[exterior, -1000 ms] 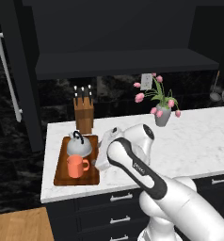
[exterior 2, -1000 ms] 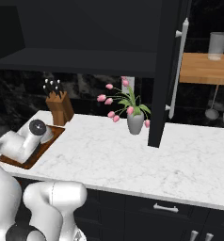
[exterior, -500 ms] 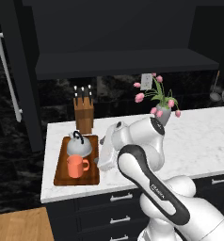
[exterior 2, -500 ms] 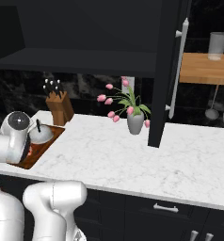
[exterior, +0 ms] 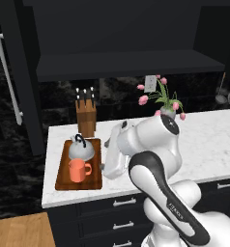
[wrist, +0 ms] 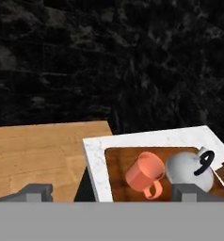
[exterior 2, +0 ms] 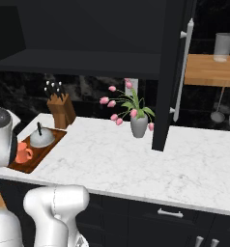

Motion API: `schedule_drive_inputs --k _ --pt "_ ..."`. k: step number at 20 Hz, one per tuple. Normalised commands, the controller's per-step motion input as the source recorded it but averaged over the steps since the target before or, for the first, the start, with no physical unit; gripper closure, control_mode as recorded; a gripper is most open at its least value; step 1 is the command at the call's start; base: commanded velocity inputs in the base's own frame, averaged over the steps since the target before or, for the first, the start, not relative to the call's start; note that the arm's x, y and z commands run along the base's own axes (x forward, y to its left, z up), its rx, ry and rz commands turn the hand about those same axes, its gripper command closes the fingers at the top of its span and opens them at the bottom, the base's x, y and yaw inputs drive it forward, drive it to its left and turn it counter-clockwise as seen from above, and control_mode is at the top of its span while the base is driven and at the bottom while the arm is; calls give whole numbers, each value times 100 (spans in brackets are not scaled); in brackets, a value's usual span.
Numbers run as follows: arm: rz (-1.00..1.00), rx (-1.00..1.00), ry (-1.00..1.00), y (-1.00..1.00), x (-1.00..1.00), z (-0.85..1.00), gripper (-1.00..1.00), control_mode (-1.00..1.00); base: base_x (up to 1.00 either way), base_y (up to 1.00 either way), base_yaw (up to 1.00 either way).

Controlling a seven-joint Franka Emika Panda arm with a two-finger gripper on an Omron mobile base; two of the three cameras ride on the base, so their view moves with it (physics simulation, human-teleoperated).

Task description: Pick the kettle from the counter and place it on the tray. Then pick the mug from the cabinet and place it on the tray. Then close the cabinet doors.

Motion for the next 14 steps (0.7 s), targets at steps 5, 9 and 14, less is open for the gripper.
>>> schedule_drive_inputs --k 5,9,14 --pt "10 -14 -9 0 -43 47 -100 -100 0 0 0" --pt "15 -15 -19 5 -36 47 -100 -100 0 0 0" --pt "17 -15 -22 4 -32 41 -100 -100 0 0 0"
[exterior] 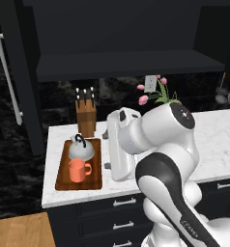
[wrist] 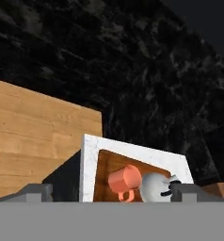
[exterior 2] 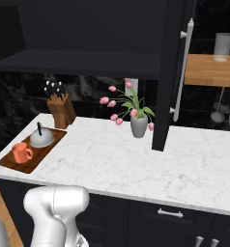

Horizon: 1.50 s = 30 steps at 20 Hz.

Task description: Pick the kettle from the counter and place it on the tray. Then pick the mug from the cabinet and place it on the tray. Then close the cabinet doors.

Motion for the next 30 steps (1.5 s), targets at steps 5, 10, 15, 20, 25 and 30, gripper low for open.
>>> schedule_drive_inputs --k 5,10,15,20,25,30 --pt "27 -12 -30 6 -28 18 -100 -100 0 0 0" --pt "28 -10 -29 15 -20 18 -100 -100 0 0 0" --pt "30 -2 -30 16 -29 24 -100 -100 0 0 0" --pt "20 0 -22 27 -25 26 -100 -100 0 0 0" --pt "4 0 -5 44 -20 35 -100 -100 0 0 0" --pt "0 2 -2 41 -26 34 -100 -100 0 0 0"
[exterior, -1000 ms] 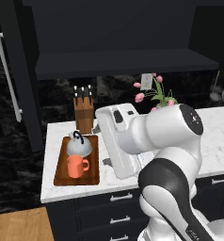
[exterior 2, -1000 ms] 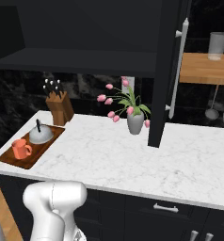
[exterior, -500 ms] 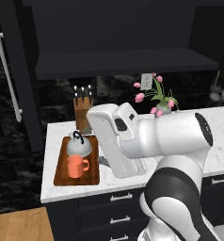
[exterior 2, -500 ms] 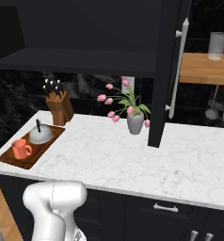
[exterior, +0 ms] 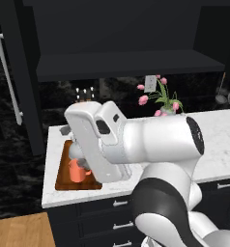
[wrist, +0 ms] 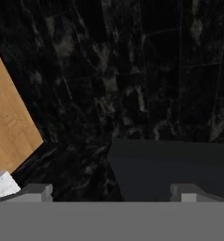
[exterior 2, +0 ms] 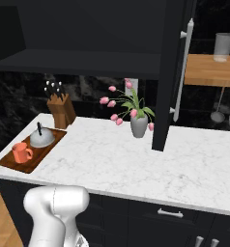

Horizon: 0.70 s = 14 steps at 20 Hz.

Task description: Pick the kettle from the counter and place it on the tray. Then pick the mug from the cabinet and place it on the tray. Then close the cabinet doors.

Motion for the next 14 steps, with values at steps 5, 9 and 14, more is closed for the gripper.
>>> schedule_drive_inputs --k 5,9,14 --pt "0 0 0 46 -17 30 -100 -100 0 0 0" --pt "0 0 0 44 -13 22 -100 -100 0 0 0" --pt "0 0 0 39 -13 10 -100 -100 0 0 0"
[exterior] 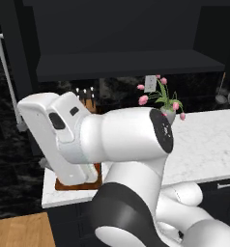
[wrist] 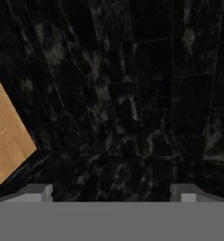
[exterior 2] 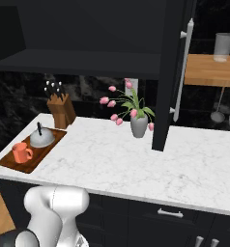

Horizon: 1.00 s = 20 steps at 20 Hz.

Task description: Pick the kettle from the counter and place it on the tray. Then pick the mug from the cabinet and place it on the tray. Then close the cabinet doors.

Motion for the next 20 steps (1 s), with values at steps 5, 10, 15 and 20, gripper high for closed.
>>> schedule_drive_inputs --k 5,10,15,20 --pt "-2 0 0 47 3 0 -100 -100 0 0 0" --pt "-12 0 -2 53 22 0 -100 -100 0 0 0" --pt "-20 0 0 38 38 0 -100 -100 0 0 0" --pt "-19 0 0 32 46 0 -100 -100 0 0 0"
